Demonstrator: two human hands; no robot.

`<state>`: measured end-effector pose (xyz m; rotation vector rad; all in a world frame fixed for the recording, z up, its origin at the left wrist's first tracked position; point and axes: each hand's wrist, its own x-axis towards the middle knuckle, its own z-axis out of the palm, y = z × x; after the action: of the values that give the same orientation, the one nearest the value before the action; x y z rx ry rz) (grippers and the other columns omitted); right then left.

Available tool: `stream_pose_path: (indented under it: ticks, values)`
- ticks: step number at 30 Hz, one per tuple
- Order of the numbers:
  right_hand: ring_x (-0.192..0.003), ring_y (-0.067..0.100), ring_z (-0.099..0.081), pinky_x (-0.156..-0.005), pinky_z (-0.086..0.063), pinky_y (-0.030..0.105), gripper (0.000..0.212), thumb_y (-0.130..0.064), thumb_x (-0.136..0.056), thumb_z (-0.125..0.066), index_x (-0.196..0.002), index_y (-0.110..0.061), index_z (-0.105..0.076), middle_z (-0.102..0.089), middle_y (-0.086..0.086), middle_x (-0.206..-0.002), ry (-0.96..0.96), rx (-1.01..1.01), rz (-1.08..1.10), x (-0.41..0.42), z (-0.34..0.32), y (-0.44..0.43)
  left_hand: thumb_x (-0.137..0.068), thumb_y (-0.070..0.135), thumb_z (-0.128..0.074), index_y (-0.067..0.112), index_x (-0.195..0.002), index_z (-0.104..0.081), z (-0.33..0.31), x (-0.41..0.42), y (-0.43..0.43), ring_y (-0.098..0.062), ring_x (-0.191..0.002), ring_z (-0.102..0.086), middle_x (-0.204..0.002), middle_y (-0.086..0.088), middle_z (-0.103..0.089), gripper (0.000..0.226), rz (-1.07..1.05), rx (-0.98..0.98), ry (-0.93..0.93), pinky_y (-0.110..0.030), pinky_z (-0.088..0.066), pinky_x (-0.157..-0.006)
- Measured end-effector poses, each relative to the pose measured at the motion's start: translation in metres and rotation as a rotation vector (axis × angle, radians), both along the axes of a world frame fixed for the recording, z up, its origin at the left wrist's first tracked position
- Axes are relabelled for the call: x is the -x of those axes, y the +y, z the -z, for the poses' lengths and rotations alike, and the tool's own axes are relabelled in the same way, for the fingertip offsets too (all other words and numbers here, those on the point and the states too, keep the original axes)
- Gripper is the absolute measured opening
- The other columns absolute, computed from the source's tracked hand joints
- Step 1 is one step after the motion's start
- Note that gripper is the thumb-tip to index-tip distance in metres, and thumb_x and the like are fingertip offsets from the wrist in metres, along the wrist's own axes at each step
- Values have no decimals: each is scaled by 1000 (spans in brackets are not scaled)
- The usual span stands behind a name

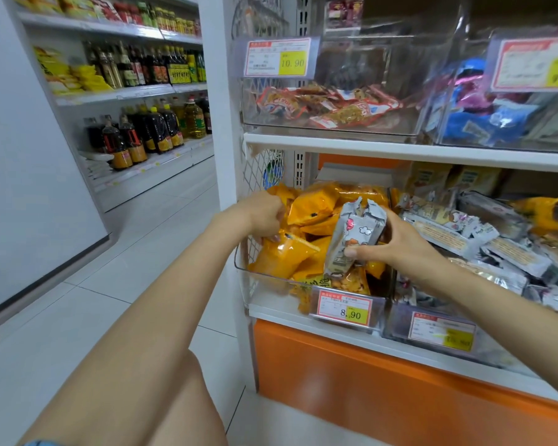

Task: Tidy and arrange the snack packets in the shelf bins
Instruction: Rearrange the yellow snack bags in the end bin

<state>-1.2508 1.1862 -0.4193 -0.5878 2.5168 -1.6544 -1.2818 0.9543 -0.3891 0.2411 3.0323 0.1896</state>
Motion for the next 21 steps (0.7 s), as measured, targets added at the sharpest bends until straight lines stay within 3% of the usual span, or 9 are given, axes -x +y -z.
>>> stream_pose_path:
  ticks: [4, 7, 10, 13, 17, 19, 21]
  values:
    - [-79, -12, -52, -56, -40, -2, 60, -16, -73, -77, -116, -32, -38, -53, -23, -95, 2, 51, 8, -4, -3, 1, -83, 11, -70, 11, -72, -52, 3, -7, 0, -15, -57, -59, -76, -5, -57, 21, -48, -13, -177, -22, -51, -55]
    - [-71, -19, -57, -57, -43, 0, 50, -10, -73, -75, -103, -36, -44, -57, -21, -95, 15, 113, -5, -6, -7, 4, -81, 19, -72, 10, -85, -59, 6, -12, -4, -17, -69, -58, -83, -5, -61, 16, -62, 161, -228, -24, -49, -61]
    - [-85, -10, -61, -72, -49, 11, 52, -21, -63, -78, -101, -39, -47, -61, -18, -100, 23, 134, 3, -8, -8, 8, -82, 13, -71, 0, -102, -63, 1, -15, -9, -15, -67, -60, -92, -11, -66, 25, -125, 72, -324, -21, -52, -56]
    - [-93, -4, -60, -74, -48, 15, 59, -28, -57, -76, -108, -36, -48, -64, -16, -103, 17, 170, 28, -7, -8, 11, -86, 22, -67, 3, -101, -66, -8, -19, -5, -21, -75, -65, -76, -4, -64, 24, -160, 42, -118, -29, -53, -71]
    - [-89, -2, -63, -70, -49, 11, 50, -20, -65, -75, -106, -33, -50, -65, -13, -100, 24, 215, 42, -7, -8, 16, -89, 36, -59, 14, -108, -56, -7, -15, 12, -27, -101, -57, -106, -7, -61, 30, -120, 54, 420, -33, -41, -72]
    - [-95, 3, -63, -74, -49, 14, 50, -22, -64, -75, -106, -33, -50, -65, -10, -103, 22, 218, 48, -8, -8, 18, -87, 36, -61, 15, -118, -50, 0, -10, 17, -25, -112, -50, -120, -7, -54, 39, -16, -20, 484, -35, -41, -79]
    - [-93, 3, -64, -74, -51, 16, 48, -19, -65, -76, -103, -33, -51, -66, -10, -102, 30, 223, 53, -12, -10, 21, -87, 36, -61, 17, -126, -46, 8, -6, 22, -24, -120, -44, -128, -6, -49, 46, 91, 18, 414, -34, -40, -88]
